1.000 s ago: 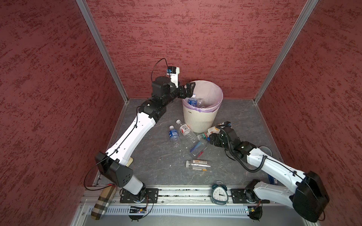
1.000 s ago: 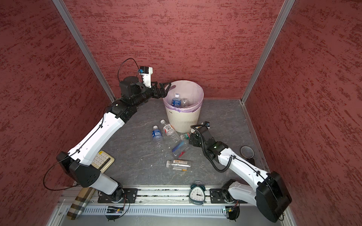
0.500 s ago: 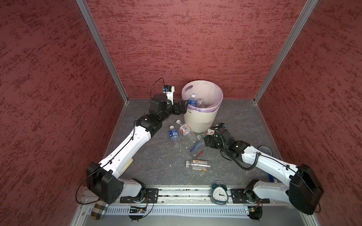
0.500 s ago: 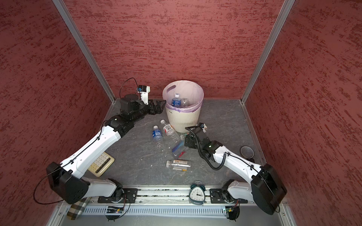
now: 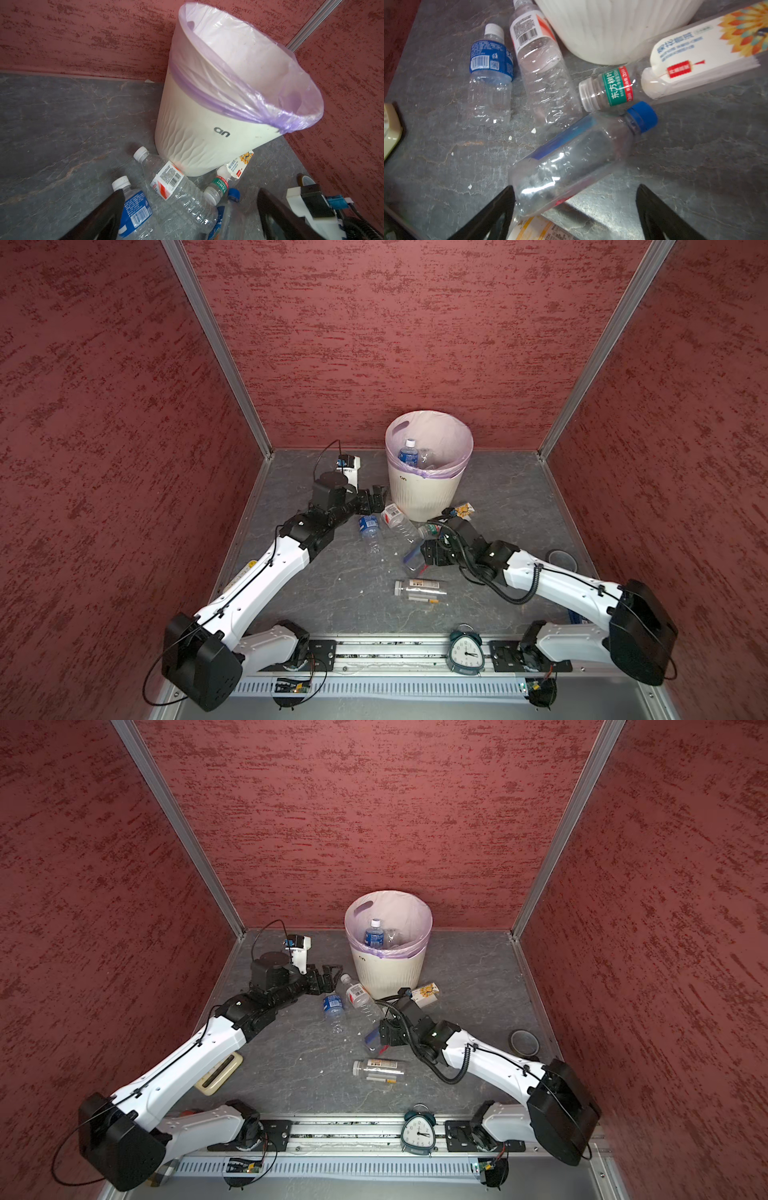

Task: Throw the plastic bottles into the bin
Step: 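Open the left gripper to drop the bottle, then withdraw it toward the pile, then lower the right gripper onto the white-capped bottle with orange-trimmed label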

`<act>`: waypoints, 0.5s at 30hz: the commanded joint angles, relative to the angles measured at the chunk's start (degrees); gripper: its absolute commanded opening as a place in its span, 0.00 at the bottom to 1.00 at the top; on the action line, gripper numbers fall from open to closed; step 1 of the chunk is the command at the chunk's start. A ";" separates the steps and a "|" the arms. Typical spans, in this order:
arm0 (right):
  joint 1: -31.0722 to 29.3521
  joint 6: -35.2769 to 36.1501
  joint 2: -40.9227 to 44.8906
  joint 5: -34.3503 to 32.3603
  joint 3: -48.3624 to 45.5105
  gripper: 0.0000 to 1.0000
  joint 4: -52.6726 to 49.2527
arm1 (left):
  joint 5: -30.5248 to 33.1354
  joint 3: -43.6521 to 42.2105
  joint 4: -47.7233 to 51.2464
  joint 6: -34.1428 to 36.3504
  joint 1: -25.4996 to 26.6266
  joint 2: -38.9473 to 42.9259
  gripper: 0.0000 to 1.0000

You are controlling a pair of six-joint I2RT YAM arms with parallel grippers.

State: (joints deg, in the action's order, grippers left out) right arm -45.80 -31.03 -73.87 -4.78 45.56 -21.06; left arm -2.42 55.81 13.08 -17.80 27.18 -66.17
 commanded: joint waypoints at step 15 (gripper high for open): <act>-14.09 10.55 -2.05 -1.01 3.30 0.95 -9.58 | -1.27 -11.32 0.61 -4.29 -0.90 3.51 1.00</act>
State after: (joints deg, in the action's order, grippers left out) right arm -58.89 -21.61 -75.37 -3.33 47.27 -28.62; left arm -2.94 44.71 13.93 -21.34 26.68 -63.99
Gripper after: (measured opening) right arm 0.945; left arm 0.994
